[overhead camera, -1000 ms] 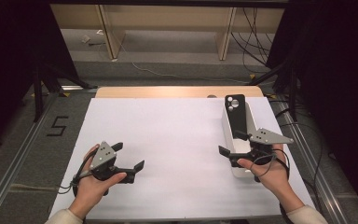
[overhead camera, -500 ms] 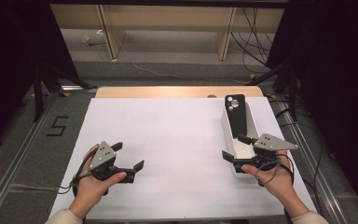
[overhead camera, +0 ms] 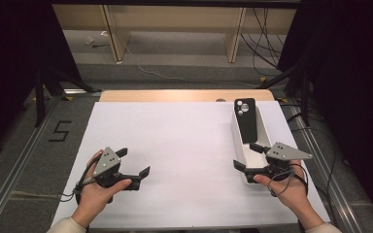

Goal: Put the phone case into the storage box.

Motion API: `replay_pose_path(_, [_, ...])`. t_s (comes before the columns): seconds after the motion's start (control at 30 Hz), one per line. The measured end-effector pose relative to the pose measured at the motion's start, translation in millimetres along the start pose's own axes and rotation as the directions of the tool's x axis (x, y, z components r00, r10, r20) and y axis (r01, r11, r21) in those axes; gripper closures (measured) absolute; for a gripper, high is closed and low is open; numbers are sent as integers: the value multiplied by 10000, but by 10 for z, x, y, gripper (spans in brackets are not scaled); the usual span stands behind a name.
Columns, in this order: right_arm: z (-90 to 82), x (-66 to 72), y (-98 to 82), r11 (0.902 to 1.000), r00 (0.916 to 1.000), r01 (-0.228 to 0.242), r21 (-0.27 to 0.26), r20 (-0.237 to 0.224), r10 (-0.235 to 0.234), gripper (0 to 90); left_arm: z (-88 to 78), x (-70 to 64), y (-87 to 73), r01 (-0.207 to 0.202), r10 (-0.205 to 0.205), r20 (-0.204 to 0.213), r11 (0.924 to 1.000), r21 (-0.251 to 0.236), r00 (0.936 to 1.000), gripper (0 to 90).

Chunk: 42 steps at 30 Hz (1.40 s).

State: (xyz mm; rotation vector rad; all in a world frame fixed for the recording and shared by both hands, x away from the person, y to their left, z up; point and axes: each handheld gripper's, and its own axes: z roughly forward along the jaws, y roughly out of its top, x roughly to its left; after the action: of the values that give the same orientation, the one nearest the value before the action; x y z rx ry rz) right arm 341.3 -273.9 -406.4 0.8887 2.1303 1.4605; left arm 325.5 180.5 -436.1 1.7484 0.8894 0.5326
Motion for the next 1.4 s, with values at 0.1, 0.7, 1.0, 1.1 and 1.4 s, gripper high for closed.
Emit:
replay_pose_path(0.1, [-6,-1,-11,10000,10000,23,-2,34,-23,156,-1,1,1,-30,30,0,10000,1,10000,0])
replay_pose_path(0.7, [-60,-13,-79,10000,9999,72,30,148,-73,155,-2,5,-3,-19,19,-34,10000,34,10000,0])
replay_pose_path(1.0, [-78,-3,-98,9997,9995,219,-129,216,-216,155,-1,7,-4,-37,37,-30,10000,35,10000,0])
replay_pose_path(1.1, [-86,-6,-110,9996,9994,225,-185,265,-220,156,-1,7,-3,-45,45,-31,10000,31,10000,0])
replay_pose_path(1.4, [-81,-2,-122,9992,9993,224,-336,308,-214,158,4,2,-6,-83,83,-22,10000,52,10000,0])
